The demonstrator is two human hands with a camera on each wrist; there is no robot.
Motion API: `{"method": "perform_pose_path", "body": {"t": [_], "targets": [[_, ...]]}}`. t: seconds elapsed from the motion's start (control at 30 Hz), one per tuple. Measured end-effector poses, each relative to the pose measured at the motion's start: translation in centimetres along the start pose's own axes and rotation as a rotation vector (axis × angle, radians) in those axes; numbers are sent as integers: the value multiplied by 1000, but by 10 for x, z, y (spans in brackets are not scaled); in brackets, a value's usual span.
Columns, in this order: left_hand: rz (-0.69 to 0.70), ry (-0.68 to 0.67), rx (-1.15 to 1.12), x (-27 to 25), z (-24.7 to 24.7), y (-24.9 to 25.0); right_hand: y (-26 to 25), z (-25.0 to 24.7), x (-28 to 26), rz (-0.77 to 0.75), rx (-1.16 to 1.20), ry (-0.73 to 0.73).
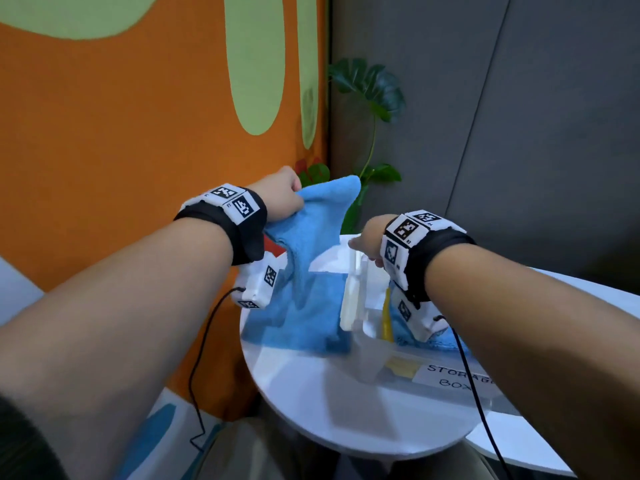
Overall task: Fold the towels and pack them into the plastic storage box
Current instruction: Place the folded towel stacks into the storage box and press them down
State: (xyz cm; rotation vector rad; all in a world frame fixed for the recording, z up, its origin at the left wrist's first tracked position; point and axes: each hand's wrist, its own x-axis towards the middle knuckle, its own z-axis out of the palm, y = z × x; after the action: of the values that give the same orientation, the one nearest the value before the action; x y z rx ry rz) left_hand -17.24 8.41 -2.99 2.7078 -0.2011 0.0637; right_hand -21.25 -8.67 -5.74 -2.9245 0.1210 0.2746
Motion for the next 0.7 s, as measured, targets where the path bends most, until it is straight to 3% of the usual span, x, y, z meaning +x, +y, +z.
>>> {"method": "perform_pose_path", "body": {"t": [0.2,0.27,0.4,0.5,0.57,0.63,0.7], "targets": [[124,41,-561,-14,-42,35,12,-17,-4,-8,416,97],[147,53,-729,-19,-50,44,18,-23,-1,51,532,113],[211,-7,-912,-28,-51,60,28,-30,2,132,863,179],[206,-44,-959,-31,-43,66,33,-33,-5,143,1261,111],[175,-40,-943,-32,-38,69,43,-39,-3,151,1263,155],[129,-42,-889,-32,-32,71,52,-49,-12,164,1042,158],[118,-149,-828,-33,-24,74,72,-53,-10,203,857,236]]}}
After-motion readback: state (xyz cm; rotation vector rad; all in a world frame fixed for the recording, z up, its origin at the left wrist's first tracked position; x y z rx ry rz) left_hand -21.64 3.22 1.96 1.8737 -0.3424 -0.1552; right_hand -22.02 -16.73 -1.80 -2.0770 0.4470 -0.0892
